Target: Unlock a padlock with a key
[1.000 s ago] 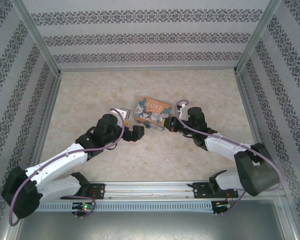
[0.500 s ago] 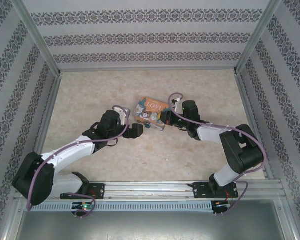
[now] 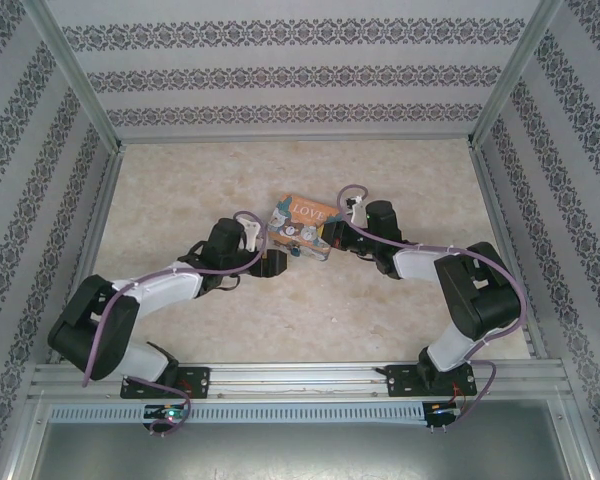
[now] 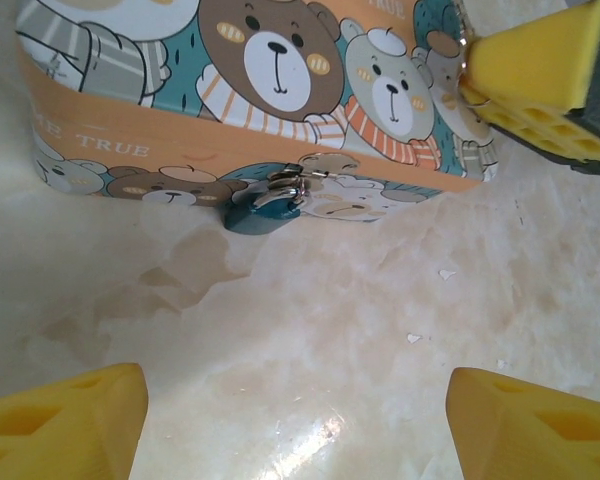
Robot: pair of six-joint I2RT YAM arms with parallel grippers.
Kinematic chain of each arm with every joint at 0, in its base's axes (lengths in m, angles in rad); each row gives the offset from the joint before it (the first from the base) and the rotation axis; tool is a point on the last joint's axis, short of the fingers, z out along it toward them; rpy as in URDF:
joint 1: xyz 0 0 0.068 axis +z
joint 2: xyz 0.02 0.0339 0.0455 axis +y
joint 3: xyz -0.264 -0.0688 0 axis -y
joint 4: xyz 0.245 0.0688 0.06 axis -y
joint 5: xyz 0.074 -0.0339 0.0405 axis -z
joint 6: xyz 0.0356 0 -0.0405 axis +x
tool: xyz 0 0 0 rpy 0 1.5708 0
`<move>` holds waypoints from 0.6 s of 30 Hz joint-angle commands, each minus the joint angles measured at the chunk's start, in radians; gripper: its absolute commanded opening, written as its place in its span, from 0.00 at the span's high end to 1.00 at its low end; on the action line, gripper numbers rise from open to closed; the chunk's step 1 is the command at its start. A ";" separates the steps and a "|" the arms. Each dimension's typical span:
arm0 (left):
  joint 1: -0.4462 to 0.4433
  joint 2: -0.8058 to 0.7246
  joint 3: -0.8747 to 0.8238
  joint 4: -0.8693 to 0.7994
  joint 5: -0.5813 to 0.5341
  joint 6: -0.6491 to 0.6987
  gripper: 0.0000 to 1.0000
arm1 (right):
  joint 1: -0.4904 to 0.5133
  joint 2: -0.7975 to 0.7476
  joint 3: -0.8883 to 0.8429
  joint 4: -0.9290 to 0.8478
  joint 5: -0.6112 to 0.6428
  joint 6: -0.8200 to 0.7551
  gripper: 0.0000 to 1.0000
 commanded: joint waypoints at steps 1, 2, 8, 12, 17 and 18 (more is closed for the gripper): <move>0.011 0.031 0.012 0.097 0.030 0.038 0.23 | 0.011 0.046 -0.046 -0.018 -0.008 -0.004 1.00; 0.010 0.041 0.013 0.111 0.030 0.041 0.23 | 0.018 0.048 -0.054 -0.012 -0.005 0.001 1.00; 0.013 0.094 0.014 0.185 0.027 0.059 0.26 | 0.050 0.045 -0.080 0.007 0.011 0.025 1.00; 0.019 0.136 0.021 0.229 0.036 0.066 0.28 | 0.059 0.030 -0.091 0.009 0.028 0.026 1.00; 0.024 0.191 0.035 0.269 0.050 0.081 0.30 | 0.058 0.023 -0.089 -0.005 0.034 0.020 1.00; 0.025 0.200 0.039 0.276 0.051 0.086 0.31 | 0.058 0.023 -0.088 -0.006 0.035 0.018 1.00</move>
